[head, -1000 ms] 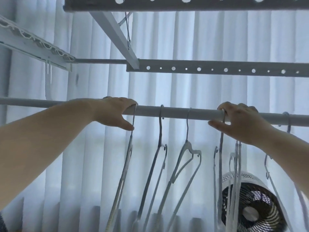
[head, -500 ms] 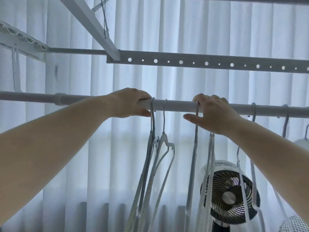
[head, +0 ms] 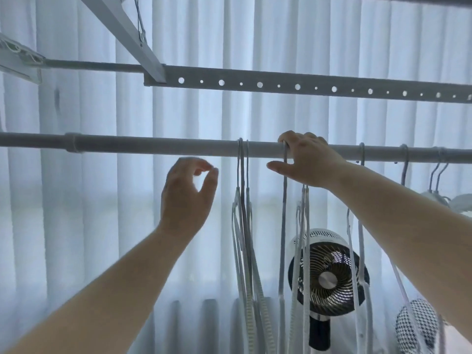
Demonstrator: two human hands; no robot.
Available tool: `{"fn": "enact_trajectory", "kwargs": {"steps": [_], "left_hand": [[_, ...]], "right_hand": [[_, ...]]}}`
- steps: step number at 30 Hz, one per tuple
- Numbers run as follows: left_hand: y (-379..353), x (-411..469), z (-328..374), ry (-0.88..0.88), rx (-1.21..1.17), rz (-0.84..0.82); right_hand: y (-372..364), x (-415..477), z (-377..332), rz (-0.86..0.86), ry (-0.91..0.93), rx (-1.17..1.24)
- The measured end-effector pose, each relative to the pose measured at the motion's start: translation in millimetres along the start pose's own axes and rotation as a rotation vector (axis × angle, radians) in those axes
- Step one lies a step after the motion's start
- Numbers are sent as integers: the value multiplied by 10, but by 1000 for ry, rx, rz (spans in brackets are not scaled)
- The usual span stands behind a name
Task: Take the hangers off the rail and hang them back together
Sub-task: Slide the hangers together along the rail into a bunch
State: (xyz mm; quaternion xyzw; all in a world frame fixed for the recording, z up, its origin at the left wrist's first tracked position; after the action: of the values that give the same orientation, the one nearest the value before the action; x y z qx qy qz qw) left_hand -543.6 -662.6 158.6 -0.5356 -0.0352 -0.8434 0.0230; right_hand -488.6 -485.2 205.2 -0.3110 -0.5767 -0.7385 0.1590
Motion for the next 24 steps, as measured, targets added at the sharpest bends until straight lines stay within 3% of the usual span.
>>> {"fn": "enact_trajectory", "kwargs": {"steps": [4,8,17,24], "left_hand": [[-462,-249,-401,334,-98,-289],[-799,-313,-436,454,-283,-478],[-957,-317,-350,538,-488,-437],[-1044,-337,-289,533,-479,-392]], "right_hand": [[6,-34,-6,-19,-25,21],[21,-79,-13,-11,-35,26],[41,-136,114,-43,-36,23],[176,-363,1002,-22,-194,5]]}}
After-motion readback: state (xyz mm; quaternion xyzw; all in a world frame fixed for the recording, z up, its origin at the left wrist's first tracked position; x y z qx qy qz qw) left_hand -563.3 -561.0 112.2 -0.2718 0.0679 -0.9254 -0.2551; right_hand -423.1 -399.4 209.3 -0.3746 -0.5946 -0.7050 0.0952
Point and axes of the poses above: each hand's wrist, its own x-axis towards the middle knuckle, its own y-axis out of the back of the hand, z = x × y, the point moved 10 cm from there along x, towards the middle knuckle, and after that the axes turned 9 degrees about -x, right-handed, at the moved point
